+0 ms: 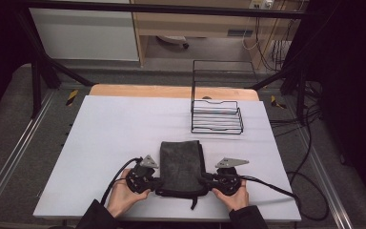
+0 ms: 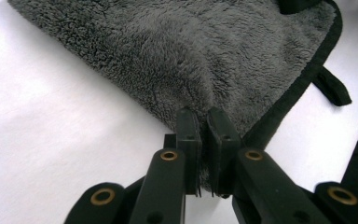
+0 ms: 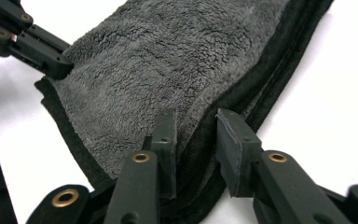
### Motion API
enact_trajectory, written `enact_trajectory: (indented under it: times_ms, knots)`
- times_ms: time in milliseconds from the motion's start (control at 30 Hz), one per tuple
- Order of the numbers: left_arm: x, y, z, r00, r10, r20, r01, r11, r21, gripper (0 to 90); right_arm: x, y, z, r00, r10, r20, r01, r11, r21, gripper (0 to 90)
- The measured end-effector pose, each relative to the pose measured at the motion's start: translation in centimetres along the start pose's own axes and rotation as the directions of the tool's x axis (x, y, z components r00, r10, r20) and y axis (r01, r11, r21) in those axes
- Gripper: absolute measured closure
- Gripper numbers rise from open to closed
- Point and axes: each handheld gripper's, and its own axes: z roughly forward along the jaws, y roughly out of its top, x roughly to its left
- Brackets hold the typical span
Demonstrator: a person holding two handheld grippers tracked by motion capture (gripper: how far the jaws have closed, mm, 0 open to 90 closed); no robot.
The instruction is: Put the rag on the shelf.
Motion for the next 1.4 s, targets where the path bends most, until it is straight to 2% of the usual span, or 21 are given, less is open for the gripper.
enact_trajectory:
  times_ms: [67, 133, 167, 267, 300, 333, 367, 433, 467, 600, 633, 700, 733, 767, 867, 1000, 1067, 1167, 1400]
  knots:
    - [0.1, -0.2, 0.1, 1.0, 0.003, -0.001, -0.003, 0.9999, -0.01, 84.2, 0.0, 0.0, 0.1, 1.0, 0.0, -0.001, 0.0, 1.0, -0.004, 66.8]
    - [0.1, -0.3, 0.3, 0.9999, 0.013, -0.008, -0.013, 0.9998, -0.014, 82.4, -0.1, 0.0, 0.0, 0.9998, -0.019, 0.009, 0.019, 1.0, -0.016, 60.1]
    - [0.0, -0.4, 0.4, 0.9997, 0.02, -0.015, -0.02, 0.9996, -0.018, 82.4, -0.1, 0.0, 0.0, 0.9998, -0.019, 0.009, 0.019, 1.0, -0.016, 60.1]
    - [0.0, -0.5, 0.1, 0.9986, 0.046, -0.026, -0.046, 0.9986, -0.024, 76.2, -0.2, 0.6, -0.7, 0.9994, -0.034, 0.01, 0.035, 0.996, -0.083, 46.8]
    - [-0.1, -0.5, -0.1, 0.9981, 0.051, -0.035, -0.052, 0.9982, -0.03, 73.4, -0.3, 0.7, -0.9, 0.9992, -0.036, 0.014, 0.037, 0.995, -0.095, 41.9]
    - [-0.1, -0.5, -0.3, 0.9974, 0.057, -0.044, -0.058, 0.9977, -0.035, 73.4, -0.3, 0.7, -0.9, 0.9992, -0.036, 0.014, 0.037, 0.995, -0.095, 41.9]
    - [0.0, -0.5, -0.5, 0.9962, 0.061, -0.062, -0.064, 0.9972, -0.039, 65.2, -0.5, 0.9, -1.1, 0.9989, -0.042, 0.02, 0.044, 0.993, -0.105, 36.2]
    - [0.2, -0.3, -1.1, 0.9945, 0.064, -0.083, -0.068, 0.9963, -0.051, 61.9, -0.6, 0.9, -1.1, 0.9988, -0.044, 0.02, 0.046, 0.993, -0.108, 33.1]
    - [0.4, -0.2, -1.3, 0.9949, 0.055, -0.084, -0.061, 0.9958, -0.068, 53.8, -0.8, 1.1, -1.0, 0.9982, -0.054, 0.025, 0.056, 0.994, -0.097, 26.6]
    - [1.4, 0.4, -2.1, 0.9957, 0.03, -0.088, -0.04, 0.9933, -0.109, 41.5, -1.2, 1.4, -1.1, 0.998, -0.058, 0.025, 0.059, 0.995, -0.081, 16.6]
    - [1.7, 0.5, -2.3, 0.9959, 0.023, -0.088, -0.034, 0.9925, -0.118, 41.5, -1.2, 1.4, -1.1, 0.998, -0.058, 0.025, 0.059, 0.995, -0.081, 16.6]
    - [2.4, 0.9, -2.5, 0.9949, 0.01, -0.1, -0.024, 0.9901, -0.138, 29.4, -1.5, 1.4, -1.2, 0.9966, -0.074, 0.035, 0.077, 0.994, -0.074, 11.0]
    - [2.7, 1.1, -2.5, 0.994, 0.003, -0.11, -0.019, 0.99, -0.14, 29.4, -1.5, 1.4, -1.2, 0.9966, -0.074, 0.035, 0.077, 0.994, -0.074, 11.0]
    - [3.0, 1.3, -2.5, 0.9931, -0.004, -0.117, -0.012, 0.9899, -0.141, 25.2, -1.6, 1.3, -1.3, 0.9964, -0.076, 0.038, 0.079, 0.994, -0.076, 9.7]
    - [3.8, 1.8, -2.4, 0.9896, -0.031, -0.141, 0.009, 0.9881, -0.153, 17.4, -1.9, 1.1, -1.5, 0.9976, -0.06, 0.034, 0.063, 0.995, -0.074, 6.8]
    - [4.6, 2.4, -2.0, 0.9845, -0.042, -0.17, 0.014, 0.987, -0.16, 14.9, -2.4, 1.0, -1.6, 0.9975, -0.054, 0.045, 0.057, 0.996, -0.068, 3.5]
    - [5.0, 2.7, -1.9, 0.9843, -0.057, -0.167, 0.03, 0.9862, -0.163, 14.9, -2.5, 1.0, -1.7, 0.9966, -0.063, 0.053, 0.067, 0.995, -0.07, 2.9]
    - [5.5, 3.3, -1.6, 0.9803, -0.07, -0.185, 0.038, 0.9842, -0.173, 14.9, -2.4, 1.0, -1.9, 0.9961, -0.069, 0.055, 0.073, 0.995, -0.074, 2.6]
    - [6.9, 5.1, -0.7, 0.9745, -0.113, -0.194, 0.073, 0.9771, -0.2, 15.5, -2.4, 0.9, -1.9, 0.9949, -0.079, 0.063, 0.082, 0.995, -0.063, 2.3]
